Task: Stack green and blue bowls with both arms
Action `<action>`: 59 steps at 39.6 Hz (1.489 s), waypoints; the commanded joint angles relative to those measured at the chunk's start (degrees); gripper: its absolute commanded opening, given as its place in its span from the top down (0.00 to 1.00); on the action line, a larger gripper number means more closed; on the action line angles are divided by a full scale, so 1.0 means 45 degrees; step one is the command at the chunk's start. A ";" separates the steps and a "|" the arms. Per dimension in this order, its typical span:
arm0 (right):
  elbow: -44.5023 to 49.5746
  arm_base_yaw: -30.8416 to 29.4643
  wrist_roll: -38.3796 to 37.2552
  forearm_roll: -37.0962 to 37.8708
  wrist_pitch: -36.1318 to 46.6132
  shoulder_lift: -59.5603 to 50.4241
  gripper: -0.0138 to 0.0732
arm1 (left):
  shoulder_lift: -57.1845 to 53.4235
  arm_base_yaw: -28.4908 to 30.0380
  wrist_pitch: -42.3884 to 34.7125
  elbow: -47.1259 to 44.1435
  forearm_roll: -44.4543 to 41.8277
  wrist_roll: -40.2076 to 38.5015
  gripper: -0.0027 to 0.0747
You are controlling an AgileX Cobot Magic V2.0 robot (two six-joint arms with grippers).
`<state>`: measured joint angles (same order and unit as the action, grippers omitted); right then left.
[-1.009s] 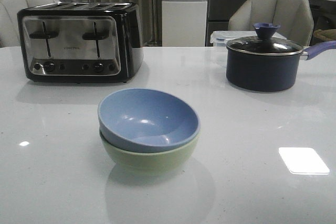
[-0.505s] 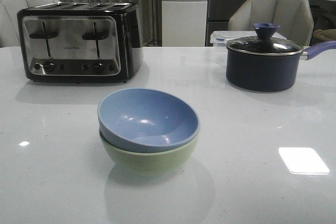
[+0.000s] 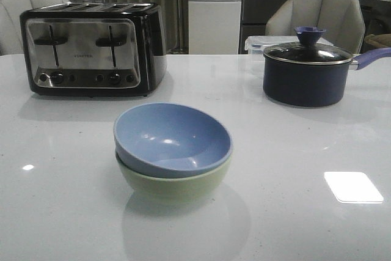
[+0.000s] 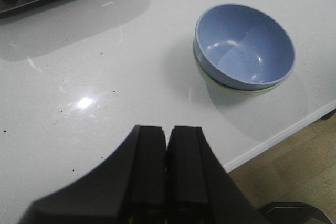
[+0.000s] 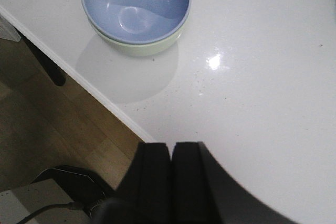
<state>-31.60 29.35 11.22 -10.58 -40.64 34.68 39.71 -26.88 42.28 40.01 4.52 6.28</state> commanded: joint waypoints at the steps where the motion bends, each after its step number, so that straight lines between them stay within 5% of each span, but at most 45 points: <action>1: -0.0362 0.0012 0.0109 -0.0008 0.0809 0.0019 0.77 | -0.0028 -0.0092 -0.0899 0.0350 0.0037 -0.0031 0.84; 18: -0.0362 0.0012 0.0109 -0.0008 0.0799 0.0019 0.77 | -0.0811 -0.0219 -0.1262 -0.0008 0.0074 -0.0031 0.84; 22: -0.0362 0.0012 0.0109 -0.0008 0.0777 0.0019 0.77 | -0.1702 0.0584 -0.1905 -0.0737 -0.0306 0.0108 0.84; 33: -0.0362 0.0012 0.0109 -0.0008 0.0777 0.0019 0.77 | -0.5536 0.4239 -0.7560 -0.5506 -0.0088 0.0108 0.84; 40: -0.0362 0.0012 0.0109 -0.0008 0.0777 0.0019 0.77 | -0.8024 0.5408 -0.9301 -0.7879 0.0431 0.0108 0.84; 59: -0.0362 0.0012 0.0109 -0.0008 0.0772 0.0019 0.77 | -0.9130 0.5545 -0.9741 -0.9039 -0.0035 -0.0173 0.84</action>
<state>-31.60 29.35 11.22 -10.58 -40.75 34.68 -0.16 -1.95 2.94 0.00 4.61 6.28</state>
